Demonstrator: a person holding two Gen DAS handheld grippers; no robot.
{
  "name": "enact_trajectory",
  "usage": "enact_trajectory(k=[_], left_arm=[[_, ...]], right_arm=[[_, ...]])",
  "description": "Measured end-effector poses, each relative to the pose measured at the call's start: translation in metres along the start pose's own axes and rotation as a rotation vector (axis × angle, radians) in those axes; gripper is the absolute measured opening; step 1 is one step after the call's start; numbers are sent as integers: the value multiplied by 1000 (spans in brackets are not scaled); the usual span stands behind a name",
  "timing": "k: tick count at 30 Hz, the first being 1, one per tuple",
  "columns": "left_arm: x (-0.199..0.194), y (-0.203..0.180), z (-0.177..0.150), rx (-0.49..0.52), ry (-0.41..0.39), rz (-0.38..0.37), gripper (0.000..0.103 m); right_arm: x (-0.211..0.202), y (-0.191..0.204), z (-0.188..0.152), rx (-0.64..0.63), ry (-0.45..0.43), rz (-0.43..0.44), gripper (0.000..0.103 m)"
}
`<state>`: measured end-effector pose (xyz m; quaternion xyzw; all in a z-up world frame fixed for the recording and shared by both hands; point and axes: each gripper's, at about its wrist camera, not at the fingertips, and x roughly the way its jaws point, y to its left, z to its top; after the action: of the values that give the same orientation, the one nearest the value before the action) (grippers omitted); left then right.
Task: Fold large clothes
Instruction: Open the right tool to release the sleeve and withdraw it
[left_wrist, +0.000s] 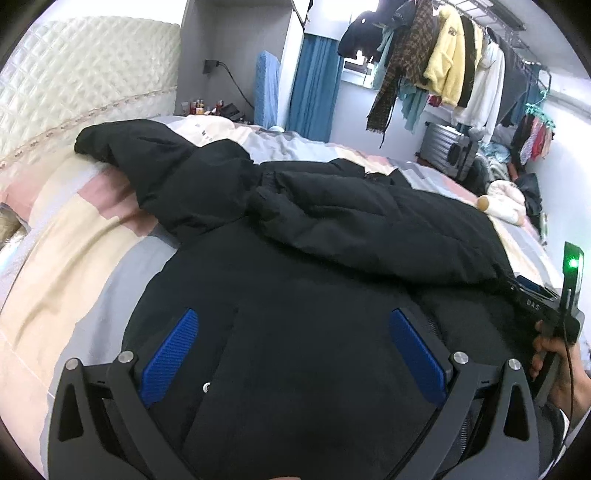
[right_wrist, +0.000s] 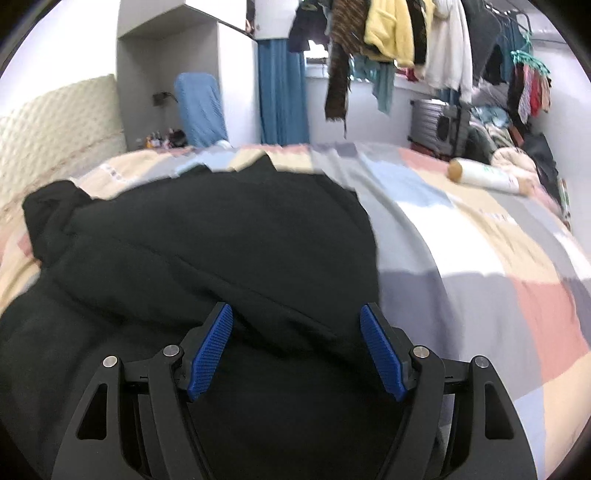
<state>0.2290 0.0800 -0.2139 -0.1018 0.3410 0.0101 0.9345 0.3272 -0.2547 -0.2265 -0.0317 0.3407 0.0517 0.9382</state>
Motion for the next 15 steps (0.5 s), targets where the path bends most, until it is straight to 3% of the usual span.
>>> enact_trajectory(k=[11, 15], left_arm=[[16, -11, -3, 24, 24, 29, 103], [16, -12, -4, 29, 24, 32, 103]], right_arm=[[27, -17, -11, 9, 88, -52, 82], [32, -17, -4, 2, 74, -60, 82]])
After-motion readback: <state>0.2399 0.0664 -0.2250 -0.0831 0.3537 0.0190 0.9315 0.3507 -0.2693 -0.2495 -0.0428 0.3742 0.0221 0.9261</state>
